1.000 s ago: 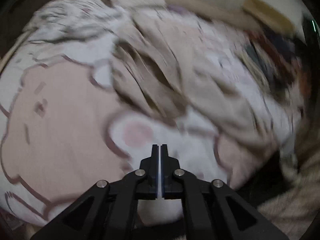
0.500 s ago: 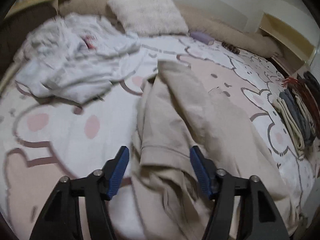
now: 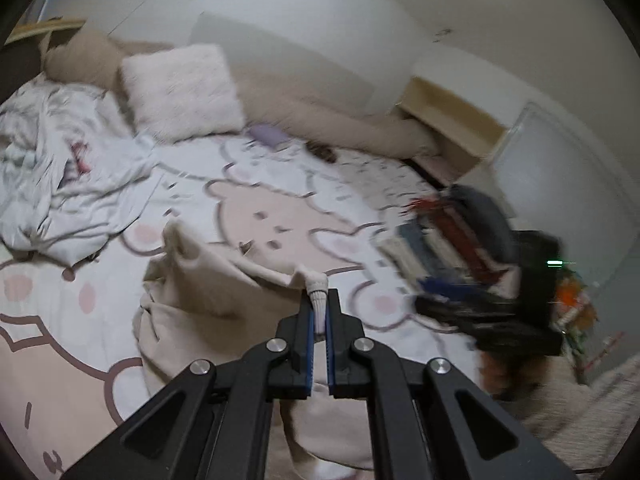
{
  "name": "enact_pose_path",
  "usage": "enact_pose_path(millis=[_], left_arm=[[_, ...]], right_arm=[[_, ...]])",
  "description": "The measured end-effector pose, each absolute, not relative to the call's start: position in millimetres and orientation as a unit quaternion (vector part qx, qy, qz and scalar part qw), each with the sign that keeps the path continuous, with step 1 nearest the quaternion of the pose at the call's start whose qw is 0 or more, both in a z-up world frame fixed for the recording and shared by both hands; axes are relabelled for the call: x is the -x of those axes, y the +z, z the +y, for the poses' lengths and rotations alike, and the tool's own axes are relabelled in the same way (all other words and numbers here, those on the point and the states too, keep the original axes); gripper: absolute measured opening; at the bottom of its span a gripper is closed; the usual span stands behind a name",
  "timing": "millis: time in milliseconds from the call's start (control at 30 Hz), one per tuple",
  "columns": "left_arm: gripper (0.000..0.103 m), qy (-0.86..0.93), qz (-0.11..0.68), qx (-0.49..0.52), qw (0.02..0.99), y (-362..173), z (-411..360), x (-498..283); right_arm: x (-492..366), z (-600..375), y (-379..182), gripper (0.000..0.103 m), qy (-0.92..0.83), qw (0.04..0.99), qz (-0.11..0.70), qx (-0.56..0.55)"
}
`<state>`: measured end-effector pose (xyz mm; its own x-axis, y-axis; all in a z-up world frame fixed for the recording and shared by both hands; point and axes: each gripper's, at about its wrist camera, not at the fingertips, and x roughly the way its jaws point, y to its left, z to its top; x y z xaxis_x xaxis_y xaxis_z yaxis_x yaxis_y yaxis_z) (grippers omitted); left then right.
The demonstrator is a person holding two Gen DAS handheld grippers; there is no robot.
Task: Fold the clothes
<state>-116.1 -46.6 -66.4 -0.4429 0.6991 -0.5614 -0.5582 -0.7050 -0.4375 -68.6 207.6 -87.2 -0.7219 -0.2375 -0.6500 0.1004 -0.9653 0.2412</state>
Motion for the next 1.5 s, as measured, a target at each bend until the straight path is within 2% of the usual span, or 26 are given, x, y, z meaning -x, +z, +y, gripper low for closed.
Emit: enact_pose_path(millis=[267, 367, 433, 500, 600, 767, 1100, 1133, 1233, 1367, 1500], left_arm=[[0.005, 0.838, -0.09, 0.361, 0.4, -33, -59, 62], [0.005, 0.839, -0.085, 0.359, 0.401, -34, -64, 44], [0.005, 0.84, -0.084, 0.362, 0.396, -37, -68, 37], [0.005, 0.844, -0.082, 0.362, 0.387, -40, -72, 32], [0.005, 0.854, -0.071, 0.359, 0.369, -42, -79, 28], [0.005, 0.856, -0.054, 0.344, 0.382, -37, -71, 30], [0.006, 0.792, 0.008, 0.275, 0.545, 8, 18, 15], [0.008, 0.79, 0.011, 0.283, 0.544, 2, 30, 23], [0.024, 0.789, 0.02, 0.317, 0.526, -25, 61, 53], [0.025, 0.795, 0.018, 0.401, 0.455, -91, 86, 106], [0.025, 0.799, 0.006, 0.463, 0.385, -144, 73, 135]], right_arm=[[49, 151, -87, 0.082, -0.925, 0.185, 0.0, -0.332], [51, 134, -96, 0.064, -0.919, 0.203, 0.024, -0.337], [58, 129, -102, 0.052, -0.91, 0.223, 0.009, -0.349], [66, 125, -107, 0.02, -0.9, 0.245, -0.005, -0.362], [59, 125, -98, 0.002, -0.899, 0.259, -0.016, -0.353], [38, 161, -52, 0.001, -0.917, 0.239, -0.052, -0.316], [-65, 263, 52, 0.001, -0.955, 0.149, -0.114, -0.228], [-68, 273, 51, 0.001, -0.958, 0.128, -0.117, -0.229], [-67, 299, 40, 0.001, -0.961, 0.055, -0.119, -0.245], [-24, 315, -26, 0.001, -0.938, -0.02, -0.102, -0.33], [-6, 294, -72, 0.001, -0.92, 0.033, -0.091, -0.381]])
